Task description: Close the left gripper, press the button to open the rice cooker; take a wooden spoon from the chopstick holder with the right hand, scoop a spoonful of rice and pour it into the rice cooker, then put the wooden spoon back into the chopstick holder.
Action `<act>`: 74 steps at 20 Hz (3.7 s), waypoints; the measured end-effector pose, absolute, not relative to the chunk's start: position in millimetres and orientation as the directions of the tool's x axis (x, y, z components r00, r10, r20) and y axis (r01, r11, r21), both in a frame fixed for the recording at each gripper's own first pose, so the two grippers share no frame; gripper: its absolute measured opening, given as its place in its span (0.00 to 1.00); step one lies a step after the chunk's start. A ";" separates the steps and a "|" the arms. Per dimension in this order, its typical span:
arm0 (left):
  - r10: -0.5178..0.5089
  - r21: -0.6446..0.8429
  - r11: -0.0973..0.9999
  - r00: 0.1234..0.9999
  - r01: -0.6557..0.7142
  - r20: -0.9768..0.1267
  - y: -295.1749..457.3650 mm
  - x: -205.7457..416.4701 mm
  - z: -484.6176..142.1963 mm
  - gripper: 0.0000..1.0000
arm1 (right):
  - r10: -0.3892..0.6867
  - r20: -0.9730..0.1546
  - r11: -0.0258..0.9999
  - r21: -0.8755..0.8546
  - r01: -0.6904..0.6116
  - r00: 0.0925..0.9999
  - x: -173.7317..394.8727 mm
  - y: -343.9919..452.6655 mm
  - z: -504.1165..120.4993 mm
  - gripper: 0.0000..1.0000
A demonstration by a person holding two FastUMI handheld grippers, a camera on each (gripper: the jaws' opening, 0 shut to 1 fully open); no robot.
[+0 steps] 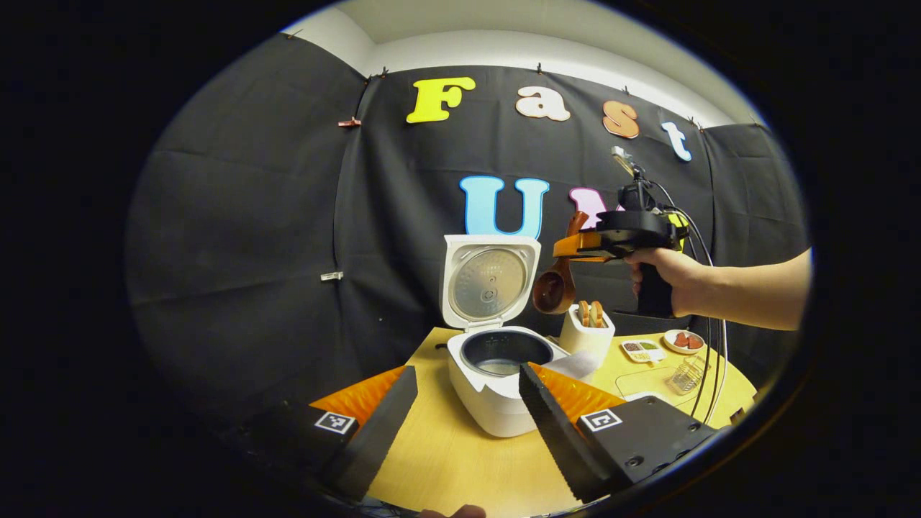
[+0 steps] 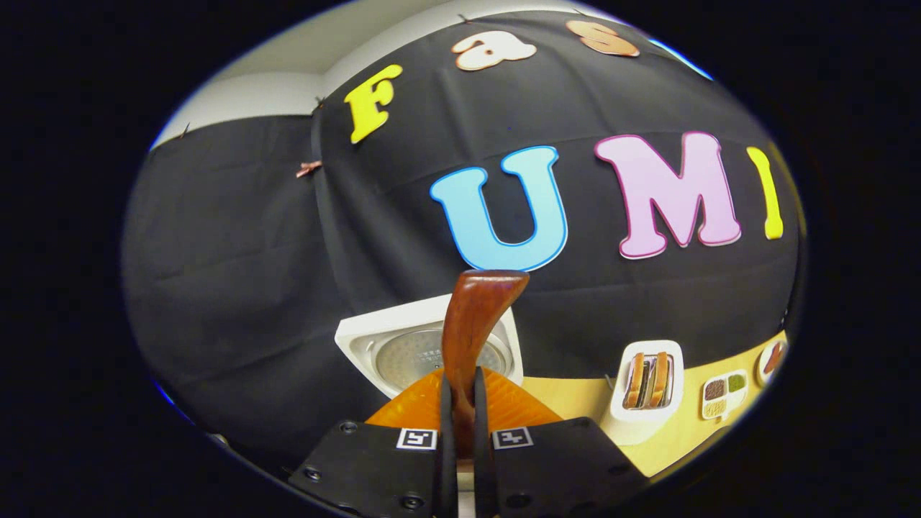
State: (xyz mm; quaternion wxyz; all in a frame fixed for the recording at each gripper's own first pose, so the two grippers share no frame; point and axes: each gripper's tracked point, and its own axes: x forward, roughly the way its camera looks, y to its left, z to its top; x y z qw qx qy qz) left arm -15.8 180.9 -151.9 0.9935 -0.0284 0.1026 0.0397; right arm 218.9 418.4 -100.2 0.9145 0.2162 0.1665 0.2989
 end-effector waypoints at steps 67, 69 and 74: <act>0.054 -0.014 0.998 0.977 -0.058 -0.208 -9.1 66.1 -101.1 0.98 | 0.169 -0.559 0.939 0.342 0.040 0.812 134.5 -104.7 -357.4 0.98; 0.041 -0.018 0.999 0.978 -0.046 -0.204 -9.0 69.4 -100.0 0.98 | 0.147 -0.553 0.950 0.309 0.038 0.820 125.5 -109.1 -345.0 0.99; 0.026 -0.012 1.000 0.987 -0.028 -0.159 -0.1 85.9 -80.6 0.97 | 0.133 -0.514 0.963 0.270 0.012 0.847 108.6 -107.4 -308.1 0.99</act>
